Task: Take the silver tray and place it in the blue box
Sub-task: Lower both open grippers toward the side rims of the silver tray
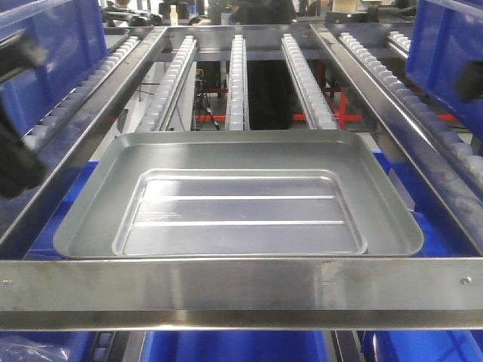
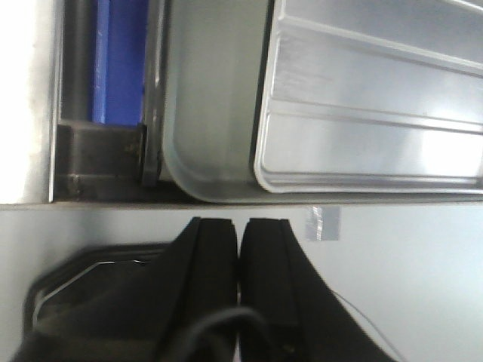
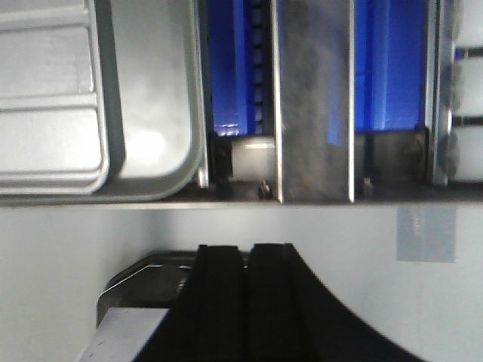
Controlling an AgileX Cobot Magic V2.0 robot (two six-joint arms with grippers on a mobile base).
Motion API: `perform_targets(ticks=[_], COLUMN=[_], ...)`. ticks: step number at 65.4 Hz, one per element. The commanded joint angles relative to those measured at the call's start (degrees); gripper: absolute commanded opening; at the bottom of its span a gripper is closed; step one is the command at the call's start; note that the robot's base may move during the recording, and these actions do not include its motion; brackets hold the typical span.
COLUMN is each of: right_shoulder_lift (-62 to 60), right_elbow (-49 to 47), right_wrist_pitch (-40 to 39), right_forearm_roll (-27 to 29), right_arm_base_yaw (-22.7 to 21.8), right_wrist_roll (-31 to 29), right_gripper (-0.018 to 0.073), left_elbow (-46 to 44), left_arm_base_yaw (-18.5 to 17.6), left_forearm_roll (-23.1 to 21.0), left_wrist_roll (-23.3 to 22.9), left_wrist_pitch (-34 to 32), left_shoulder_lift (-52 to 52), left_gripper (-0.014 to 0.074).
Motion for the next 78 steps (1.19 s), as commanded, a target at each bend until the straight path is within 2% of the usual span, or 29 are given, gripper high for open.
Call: perform_targets(ticks=[1,2,7,9,12,22,35,71,78], right_shoulder_lift=[2.61,3.31,7.2,9.08,11.27,17.89,20.9,23.65,23.65], right_elbow=[-5.51,-6.17,-9.85,-11.19,-13.44,-19.39,-21.49,-21.42,-21.42], right_wrist_pitch=[-1.45,-1.33,-1.14,-0.88,-0.55,0.47,-1.22,-4.42,-4.32], right_forearm_roll=[-7.94,-8.29,-7.93,-7.63,-7.0,-6.68,-6.68,-5.38,-5.38], right_arm_base_yaw=[4.51,5.19,7.9,8.43,8.84,8.9,8.9,9.0,8.94], right_wrist_roll=[9.21,9.68,10.16,10.16,10.11,10.11,9.97,8.18,8.14], right_gripper=[0.006,0.006,0.0058,0.0058,0.0058,0.0058,0.0058,0.0058,0.0089], left_elbow=[-4.97,-5.54,-8.84,-10.01,-12.09,-18.04,-20.45,-20.45,-20.45], left_arm_base_yaw=[-5.29,-6.53,-10.65,-11.7,-12.86,-13.61,-13.61,-13.61,-13.61], left_forearm_roll=[11.74,14.85,24.69,27.76,29.9,29.65,29.65,29.65,29.65], left_wrist_roll=[-15.36,-17.39,-27.28,-29.58,-32.19,-32.3,-32.3,-32.11,-32.11], left_wrist_pitch=[-1.9,-1.49,0.75,1.77,3.58,5.95,3.75,-0.38,-0.65], left_shoulder_lift=[0.13,0.63,3.38,4.64,7.07,14.75,19.49,21.27,21.44], left_gripper=[-0.0006,-0.0006,-0.0006,-0.0006,-0.0006,-0.0006,-0.0006,-0.0006,-0.0006])
